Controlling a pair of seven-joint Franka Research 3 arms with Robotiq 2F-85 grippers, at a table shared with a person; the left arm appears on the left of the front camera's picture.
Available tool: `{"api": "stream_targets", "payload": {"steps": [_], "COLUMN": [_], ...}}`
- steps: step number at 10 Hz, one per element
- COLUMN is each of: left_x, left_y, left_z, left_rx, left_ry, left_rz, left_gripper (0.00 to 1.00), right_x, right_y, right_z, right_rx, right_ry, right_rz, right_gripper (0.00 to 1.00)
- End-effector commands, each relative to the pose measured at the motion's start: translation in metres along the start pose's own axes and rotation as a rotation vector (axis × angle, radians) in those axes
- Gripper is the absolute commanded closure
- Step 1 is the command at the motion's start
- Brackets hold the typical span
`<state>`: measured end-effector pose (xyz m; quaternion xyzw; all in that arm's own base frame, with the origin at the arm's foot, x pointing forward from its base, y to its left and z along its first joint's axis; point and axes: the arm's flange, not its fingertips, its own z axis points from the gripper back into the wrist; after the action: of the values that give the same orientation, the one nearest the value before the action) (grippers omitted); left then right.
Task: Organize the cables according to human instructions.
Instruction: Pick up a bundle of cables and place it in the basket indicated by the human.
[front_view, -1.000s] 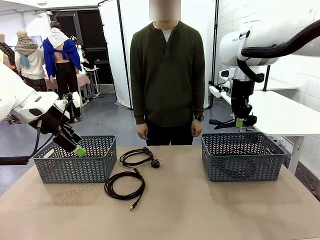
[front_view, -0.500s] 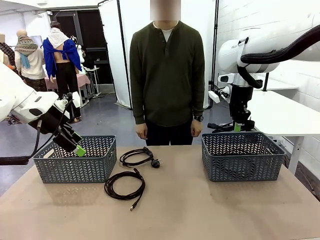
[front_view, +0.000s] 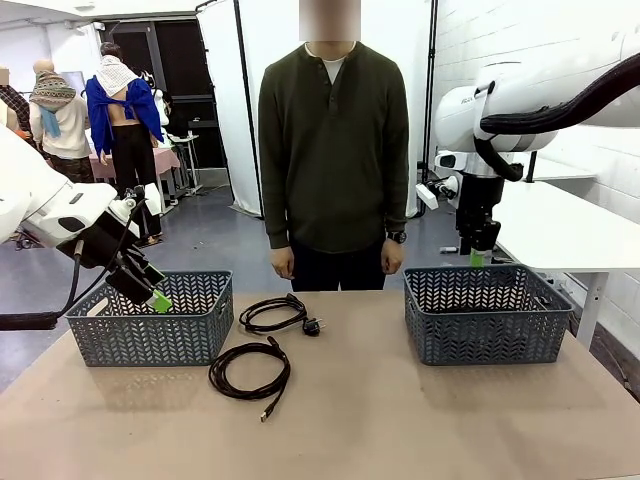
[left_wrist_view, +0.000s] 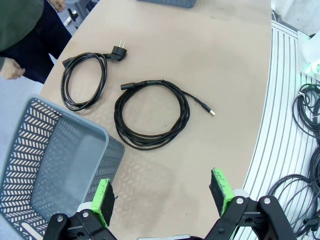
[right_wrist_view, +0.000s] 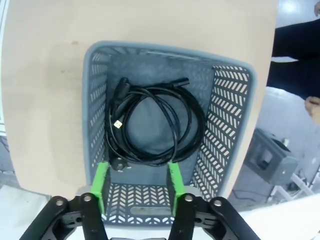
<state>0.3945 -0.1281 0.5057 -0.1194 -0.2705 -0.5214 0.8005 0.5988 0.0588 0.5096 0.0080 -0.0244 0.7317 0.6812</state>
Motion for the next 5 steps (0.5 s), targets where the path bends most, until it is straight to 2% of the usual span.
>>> {"api": "stream_targets", "payload": {"steps": [1, 5], "left_x": [-0.0022, -0.0022], "left_y": [0.0041, 0.0041], "left_z": [0.0003, 0.0003], "left_rx": [-0.016, -0.016], "left_ry": [-0.017, -0.017], "left_rz": [-0.012, -0.012], "left_gripper": [0.00, 0.00], "right_x": [0.0022, 0.0083], "right_y": [0.0021, -0.0006], "right_z": [-0.0043, 0.0023], "right_rx": [-0.019, 0.016], "right_ry": [0.005, 0.005], "right_rz": [0.022, 0.013], "right_gripper": [0.00, 0.00]}}
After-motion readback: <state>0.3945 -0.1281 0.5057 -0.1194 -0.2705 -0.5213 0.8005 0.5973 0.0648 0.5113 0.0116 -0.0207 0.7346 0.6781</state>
